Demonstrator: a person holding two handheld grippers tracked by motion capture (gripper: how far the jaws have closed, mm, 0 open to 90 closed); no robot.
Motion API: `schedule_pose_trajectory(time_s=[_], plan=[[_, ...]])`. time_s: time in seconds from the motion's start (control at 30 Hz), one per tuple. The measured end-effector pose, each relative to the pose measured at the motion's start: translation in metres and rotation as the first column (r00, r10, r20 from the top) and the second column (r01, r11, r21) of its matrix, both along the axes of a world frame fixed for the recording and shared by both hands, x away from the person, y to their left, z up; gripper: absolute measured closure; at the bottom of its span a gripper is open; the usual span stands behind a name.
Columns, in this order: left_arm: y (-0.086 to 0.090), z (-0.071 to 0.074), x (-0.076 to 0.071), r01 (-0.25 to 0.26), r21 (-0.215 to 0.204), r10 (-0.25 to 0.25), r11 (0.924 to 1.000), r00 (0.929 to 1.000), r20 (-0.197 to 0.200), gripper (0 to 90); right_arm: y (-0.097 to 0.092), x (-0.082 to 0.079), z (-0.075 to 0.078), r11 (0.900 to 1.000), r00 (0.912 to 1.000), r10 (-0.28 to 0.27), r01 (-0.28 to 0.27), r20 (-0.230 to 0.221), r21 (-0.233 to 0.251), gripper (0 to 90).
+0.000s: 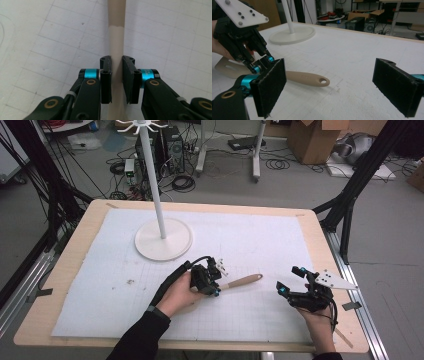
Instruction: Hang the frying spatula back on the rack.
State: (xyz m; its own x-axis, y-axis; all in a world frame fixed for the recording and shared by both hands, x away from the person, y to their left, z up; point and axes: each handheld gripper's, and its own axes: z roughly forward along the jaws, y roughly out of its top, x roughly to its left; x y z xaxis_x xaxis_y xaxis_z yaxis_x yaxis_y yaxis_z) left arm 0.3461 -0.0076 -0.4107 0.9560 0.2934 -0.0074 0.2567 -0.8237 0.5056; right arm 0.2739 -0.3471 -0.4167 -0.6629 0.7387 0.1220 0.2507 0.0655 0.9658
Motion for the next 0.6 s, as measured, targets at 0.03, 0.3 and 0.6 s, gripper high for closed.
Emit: schedule_pose_trajectory(time_s=[0.03,0.3,0.6], plan=[[0.002,0.003,-0.001,-0.005,-0.013,0.005,0.9999,1.0,0.007,77.8,0.0,0.0,0.0,1.0,1.0,-0.001,0.001,0.001,0.001,10.8],[0.015,0.02,-0.006,-0.023,-0.087,0.025,0.9959,0.9994,0.023,77.7,0.0,-0.001,0.0,1.0,1.0,-0.003,0.003,-0.001,0.0,10.8],[0.041,0.042,-0.015,-0.037,-0.256,0.049,0.9659,0.9979,0.043,77.7,0.001,-0.001,0.0,1.0,1.0,-0.004,0.004,-0.006,0.001,10.8]])
